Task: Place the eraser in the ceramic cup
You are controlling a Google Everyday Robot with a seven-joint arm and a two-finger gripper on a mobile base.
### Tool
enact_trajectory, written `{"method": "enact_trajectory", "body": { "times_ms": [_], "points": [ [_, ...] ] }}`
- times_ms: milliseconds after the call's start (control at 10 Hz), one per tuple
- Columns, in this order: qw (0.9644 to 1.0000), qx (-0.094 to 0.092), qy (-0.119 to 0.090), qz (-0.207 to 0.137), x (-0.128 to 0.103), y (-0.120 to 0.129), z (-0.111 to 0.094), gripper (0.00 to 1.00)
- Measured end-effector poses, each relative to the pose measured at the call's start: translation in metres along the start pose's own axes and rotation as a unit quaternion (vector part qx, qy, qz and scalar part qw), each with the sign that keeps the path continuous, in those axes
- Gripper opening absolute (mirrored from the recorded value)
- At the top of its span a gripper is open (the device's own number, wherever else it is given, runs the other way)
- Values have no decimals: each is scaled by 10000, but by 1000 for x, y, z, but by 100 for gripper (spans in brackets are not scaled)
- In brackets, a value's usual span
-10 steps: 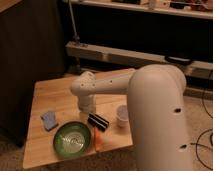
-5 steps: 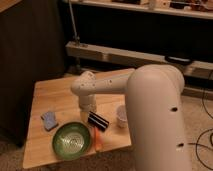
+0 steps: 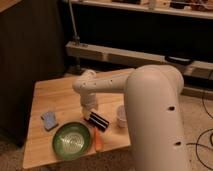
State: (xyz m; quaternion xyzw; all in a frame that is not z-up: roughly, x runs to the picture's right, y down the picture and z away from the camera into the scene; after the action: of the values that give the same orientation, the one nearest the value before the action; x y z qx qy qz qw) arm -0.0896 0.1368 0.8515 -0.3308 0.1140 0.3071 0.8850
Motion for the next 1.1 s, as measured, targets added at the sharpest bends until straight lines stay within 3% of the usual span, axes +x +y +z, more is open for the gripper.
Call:
{"method": "enact_trajectory", "body": {
  "times_ms": [700, 900, 1100],
  "points": [
    [9999, -148, -8, -1, -8, 9, 20, 56],
    [9998, -176, -21, 3, -10, 9, 23, 37],
    [9998, -164, -69, -43, -16, 4, 8, 17]
  ]
}}
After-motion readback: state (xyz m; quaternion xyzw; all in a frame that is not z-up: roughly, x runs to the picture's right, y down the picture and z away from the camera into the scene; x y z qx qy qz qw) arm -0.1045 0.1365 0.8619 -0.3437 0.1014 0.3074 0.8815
